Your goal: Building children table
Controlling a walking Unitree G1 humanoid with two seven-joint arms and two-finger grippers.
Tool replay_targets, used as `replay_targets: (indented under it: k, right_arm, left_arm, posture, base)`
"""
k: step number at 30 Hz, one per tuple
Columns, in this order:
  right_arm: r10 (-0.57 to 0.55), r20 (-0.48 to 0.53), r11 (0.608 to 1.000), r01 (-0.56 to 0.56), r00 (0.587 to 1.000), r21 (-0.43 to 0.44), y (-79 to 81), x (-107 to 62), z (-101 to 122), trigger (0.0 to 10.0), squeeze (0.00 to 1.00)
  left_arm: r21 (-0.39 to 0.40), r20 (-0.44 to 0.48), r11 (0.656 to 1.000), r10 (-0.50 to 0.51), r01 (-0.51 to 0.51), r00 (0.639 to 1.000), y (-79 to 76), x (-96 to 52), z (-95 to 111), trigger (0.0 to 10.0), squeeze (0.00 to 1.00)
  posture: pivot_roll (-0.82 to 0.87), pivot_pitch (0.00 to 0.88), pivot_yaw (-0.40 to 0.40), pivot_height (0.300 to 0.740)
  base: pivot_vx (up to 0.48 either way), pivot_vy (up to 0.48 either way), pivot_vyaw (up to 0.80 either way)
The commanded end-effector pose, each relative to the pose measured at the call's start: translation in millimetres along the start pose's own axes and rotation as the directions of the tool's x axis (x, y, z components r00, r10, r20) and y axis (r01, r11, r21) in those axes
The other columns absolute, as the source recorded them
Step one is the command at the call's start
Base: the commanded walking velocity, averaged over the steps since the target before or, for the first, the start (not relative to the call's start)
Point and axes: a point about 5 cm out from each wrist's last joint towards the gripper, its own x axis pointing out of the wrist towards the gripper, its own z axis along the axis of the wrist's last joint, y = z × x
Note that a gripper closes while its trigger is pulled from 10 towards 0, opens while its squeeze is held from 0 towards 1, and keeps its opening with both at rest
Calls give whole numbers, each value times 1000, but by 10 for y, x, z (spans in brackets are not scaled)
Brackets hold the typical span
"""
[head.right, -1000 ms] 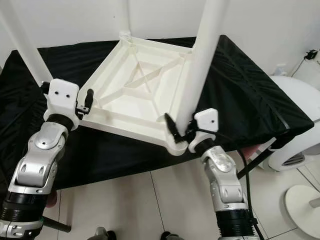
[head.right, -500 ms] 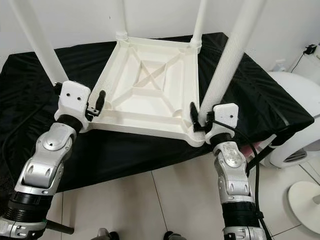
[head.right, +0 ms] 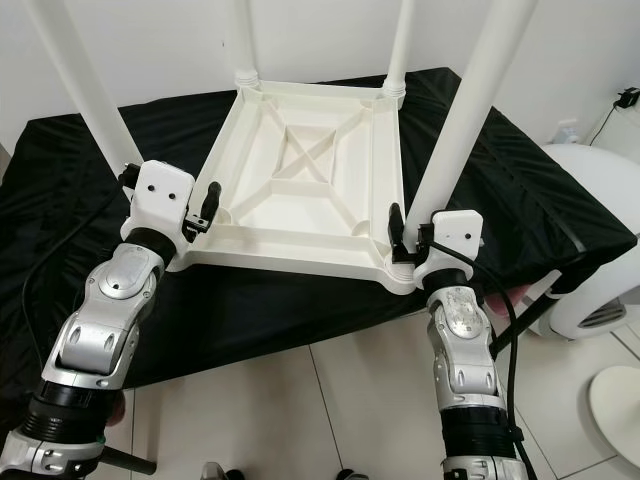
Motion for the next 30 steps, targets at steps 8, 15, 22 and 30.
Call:
replay_targets:
  k: [8,15,22,30]
  right_arm:
    - [-10,-8,1000,10,1000,5,-25,-22,-29,10000,0]
    - [24,-3,1000,-24,1000,3,17,40,-30,10000,0]
    - [56,1,998,-56,998,3,60,106,-26,10000,0]
    - [95,14,995,-95,995,17,141,220,2,10000,0]
  left_arm:
    - [-99,72,969,-218,224,973,-182,-205,95,10000,0]
    - [-44,35,888,-456,457,889,-312,-543,39,10000,0]
    - [-49,-79,874,-485,483,871,-176,-772,-131,10000,0]
    - [-29,-255,993,-118,114,960,273,-717,-383,10000,0]
  posture:
    - [-9,175,74,740]
    - [5,175,55,740]
    - [23,171,28,740]
    - [41,161,-12,740]
  base:
    - [0,0,0]
    - [0,0,0]
    - [0,0,0]
    - [0,0,0]
